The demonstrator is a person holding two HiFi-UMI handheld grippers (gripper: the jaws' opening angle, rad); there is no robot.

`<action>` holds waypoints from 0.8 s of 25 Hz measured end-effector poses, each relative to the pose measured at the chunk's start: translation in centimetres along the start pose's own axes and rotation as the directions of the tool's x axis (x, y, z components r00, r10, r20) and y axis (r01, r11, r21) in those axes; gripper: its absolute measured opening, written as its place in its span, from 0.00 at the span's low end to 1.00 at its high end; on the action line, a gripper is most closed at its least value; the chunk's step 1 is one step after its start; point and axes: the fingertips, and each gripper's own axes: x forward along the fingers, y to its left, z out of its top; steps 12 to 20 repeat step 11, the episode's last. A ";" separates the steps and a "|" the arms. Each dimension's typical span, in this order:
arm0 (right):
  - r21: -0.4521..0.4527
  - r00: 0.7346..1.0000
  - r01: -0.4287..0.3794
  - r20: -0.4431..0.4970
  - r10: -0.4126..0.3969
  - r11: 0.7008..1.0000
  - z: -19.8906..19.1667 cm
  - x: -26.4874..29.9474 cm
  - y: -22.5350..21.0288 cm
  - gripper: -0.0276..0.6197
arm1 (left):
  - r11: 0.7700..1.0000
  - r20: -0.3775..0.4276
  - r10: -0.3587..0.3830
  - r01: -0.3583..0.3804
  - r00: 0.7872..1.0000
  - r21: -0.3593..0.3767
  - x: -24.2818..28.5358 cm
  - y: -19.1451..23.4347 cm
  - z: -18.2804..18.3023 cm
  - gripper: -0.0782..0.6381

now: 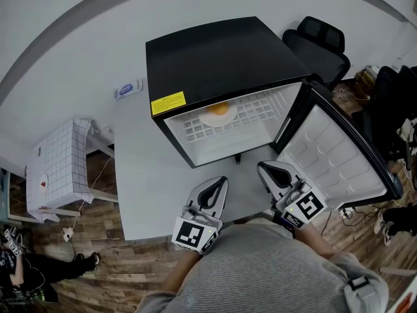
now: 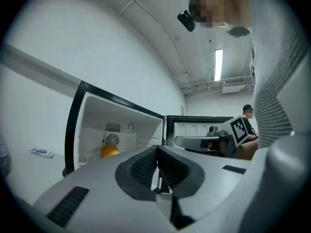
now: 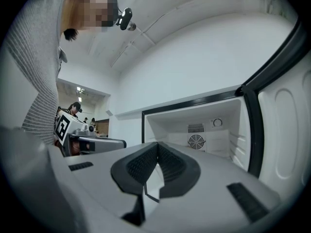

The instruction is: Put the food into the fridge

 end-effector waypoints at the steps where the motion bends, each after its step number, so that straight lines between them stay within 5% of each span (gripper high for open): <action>1: -0.001 1.000 -0.001 0.000 0.001 1.000 0.0 0.0 0.0 0.06 | 1.000 0.000 0.001 -0.001 1.000 0.000 0.0 0.0 0.0 0.12; 20: -0.003 1.000 0.006 -0.007 -0.006 1.000 0.0 0.1 0.0 0.06 | 1.000 0.005 0.000 0.000 1.000 -0.007 0.1 0.2 0.0 0.12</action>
